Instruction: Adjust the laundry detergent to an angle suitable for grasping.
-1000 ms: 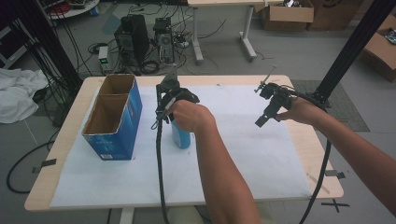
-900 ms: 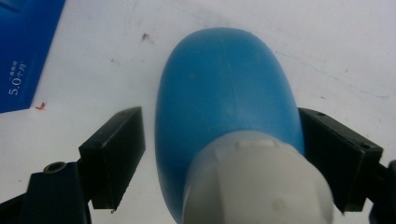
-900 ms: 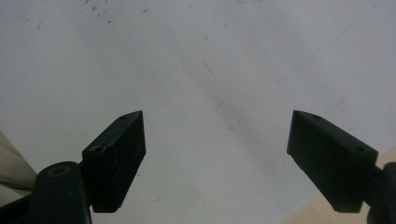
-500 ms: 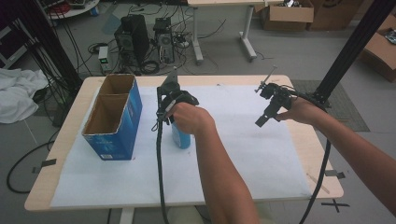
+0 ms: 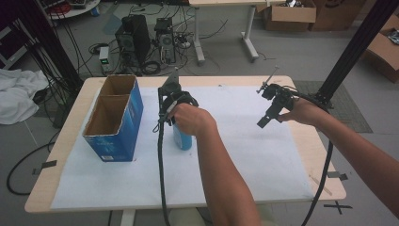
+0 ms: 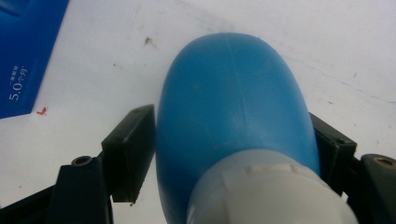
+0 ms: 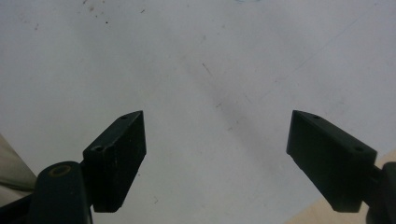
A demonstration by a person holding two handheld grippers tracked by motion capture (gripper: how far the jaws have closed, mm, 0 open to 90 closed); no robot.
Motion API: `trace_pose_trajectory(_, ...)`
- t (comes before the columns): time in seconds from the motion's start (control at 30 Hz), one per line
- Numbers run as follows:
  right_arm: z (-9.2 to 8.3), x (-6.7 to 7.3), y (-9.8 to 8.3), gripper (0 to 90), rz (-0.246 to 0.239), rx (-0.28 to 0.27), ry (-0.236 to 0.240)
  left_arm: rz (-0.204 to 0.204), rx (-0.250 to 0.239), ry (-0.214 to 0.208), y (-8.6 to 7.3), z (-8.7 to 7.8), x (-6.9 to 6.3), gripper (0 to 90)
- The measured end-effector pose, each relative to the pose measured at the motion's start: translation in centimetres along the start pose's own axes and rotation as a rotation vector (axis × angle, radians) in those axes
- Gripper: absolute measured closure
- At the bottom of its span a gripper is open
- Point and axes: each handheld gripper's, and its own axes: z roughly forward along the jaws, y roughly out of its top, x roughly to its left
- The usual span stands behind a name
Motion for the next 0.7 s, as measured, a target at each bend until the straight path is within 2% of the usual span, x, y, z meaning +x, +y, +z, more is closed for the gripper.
trace_pose_trajectory(0.43, 0.09, 0.07, 0.11, 19.8, 0.001, 0.003, 0.003, 0.0, 0.0, -0.004, 0.01, 0.01, 0.01, 30.9)
trace_pose_trajectory(0.7, 0.09, 0.1, 0.1, 19.8, -0.002, 0.003, 0.003, 0.008, 0.002, -0.016, -0.06, 0.06, -0.11, 36.0)
